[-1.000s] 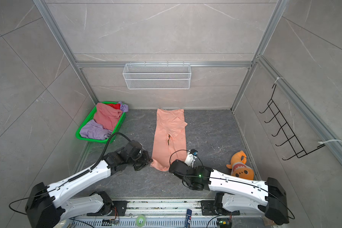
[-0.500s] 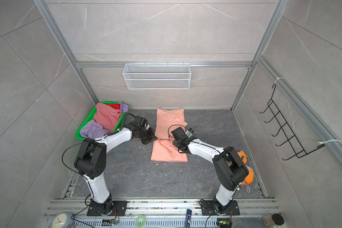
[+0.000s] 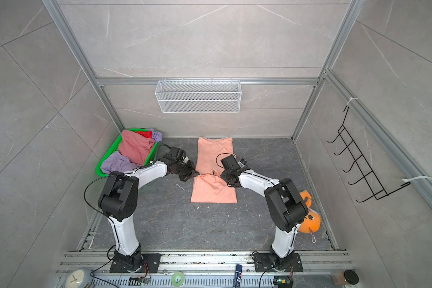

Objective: Fold and stack the t-shirts

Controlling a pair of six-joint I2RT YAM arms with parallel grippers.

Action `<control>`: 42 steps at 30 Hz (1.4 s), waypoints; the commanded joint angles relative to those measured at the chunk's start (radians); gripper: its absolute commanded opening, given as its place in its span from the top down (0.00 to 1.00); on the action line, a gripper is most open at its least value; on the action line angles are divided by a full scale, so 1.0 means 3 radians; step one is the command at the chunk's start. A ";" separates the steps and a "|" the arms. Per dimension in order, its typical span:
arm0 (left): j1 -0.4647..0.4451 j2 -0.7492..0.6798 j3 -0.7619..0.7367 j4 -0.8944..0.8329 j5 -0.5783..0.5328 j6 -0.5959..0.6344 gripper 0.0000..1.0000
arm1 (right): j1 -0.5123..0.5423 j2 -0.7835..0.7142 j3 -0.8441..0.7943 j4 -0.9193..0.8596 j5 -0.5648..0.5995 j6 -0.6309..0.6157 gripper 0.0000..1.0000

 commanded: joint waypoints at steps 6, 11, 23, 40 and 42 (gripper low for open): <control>0.0110 -0.0228 0.0029 0.0101 0.0085 -0.0058 1.00 | -0.0077 -0.0155 0.0019 0.0006 0.0013 -0.0072 1.00; 0.0144 -0.0044 0.0218 -0.0051 0.0088 0.0041 1.00 | -0.0127 0.0153 0.0262 -0.0003 -0.0103 -0.0121 1.00; 0.0252 -0.0271 0.0767 -0.0909 -0.0436 0.0711 0.30 | -0.0247 -0.0317 0.0317 -0.0178 -0.0250 -0.0611 0.34; 0.0033 -0.1538 -0.1653 -0.0228 0.0058 -0.0206 0.26 | -0.0025 -0.1869 -0.1879 0.0137 -0.0848 0.0385 0.32; 0.0017 -0.1559 -0.1819 -0.0065 0.0065 -0.0352 0.26 | 0.0014 -0.1820 -0.1998 0.0286 -0.0858 0.0496 0.32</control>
